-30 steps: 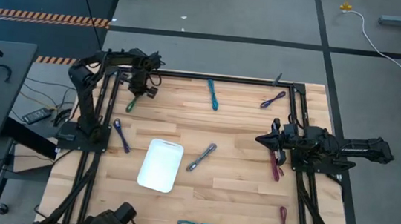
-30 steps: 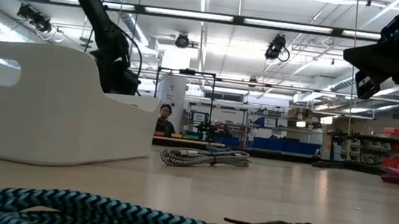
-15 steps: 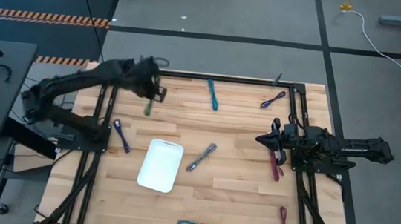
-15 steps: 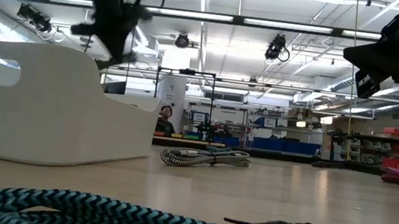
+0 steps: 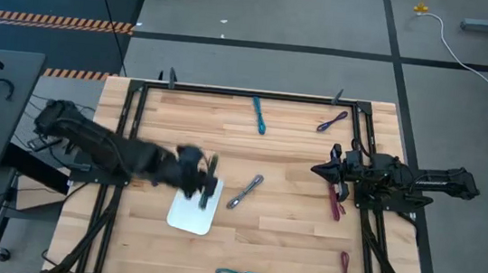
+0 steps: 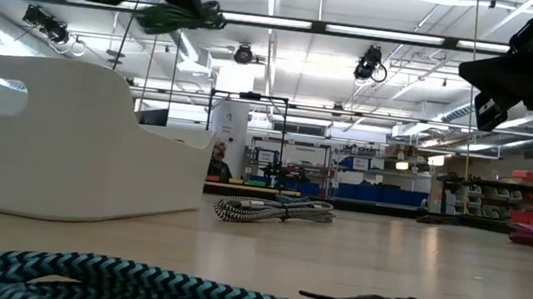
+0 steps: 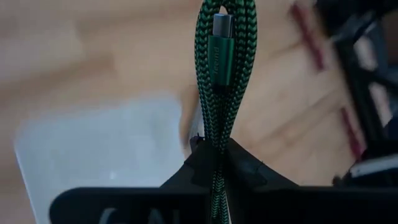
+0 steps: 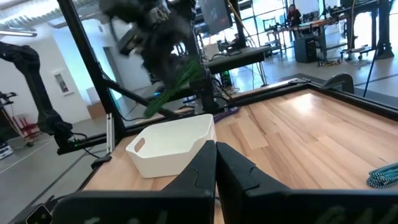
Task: Pick and place USB-C Cables
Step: Put the green charger cable into the white bin
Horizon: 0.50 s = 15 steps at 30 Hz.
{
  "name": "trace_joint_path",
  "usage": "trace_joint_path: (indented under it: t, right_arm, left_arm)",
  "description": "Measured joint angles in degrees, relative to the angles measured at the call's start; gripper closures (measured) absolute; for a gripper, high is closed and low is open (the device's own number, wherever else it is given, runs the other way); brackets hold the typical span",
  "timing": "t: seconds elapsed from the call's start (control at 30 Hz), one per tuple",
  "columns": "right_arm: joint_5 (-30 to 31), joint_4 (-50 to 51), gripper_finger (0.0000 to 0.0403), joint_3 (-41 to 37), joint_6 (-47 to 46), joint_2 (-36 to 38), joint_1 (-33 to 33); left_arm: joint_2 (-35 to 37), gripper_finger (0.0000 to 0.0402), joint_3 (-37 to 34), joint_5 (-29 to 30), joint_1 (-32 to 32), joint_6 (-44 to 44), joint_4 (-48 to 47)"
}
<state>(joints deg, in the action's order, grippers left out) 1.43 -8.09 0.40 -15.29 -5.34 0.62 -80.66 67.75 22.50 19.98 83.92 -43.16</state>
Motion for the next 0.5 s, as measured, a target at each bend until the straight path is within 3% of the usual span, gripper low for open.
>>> trace_joint_path:
  t: [0.2, 0.5]
  right_arm:
    - [0.01, 0.02, 0.0392, 0.00, 0.02, 0.00, 0.01]
    - [0.00, -0.01, 0.0392, 0.00, 0.00, 0.00, 0.01]
  left_arm:
    - [-6.50, 0.0381, 0.02, -4.71, 5.00, 14.25, -6.09]
    - [-12.23, 0.0380, 0.02, -10.11, 3.01, 15.97, -9.08]
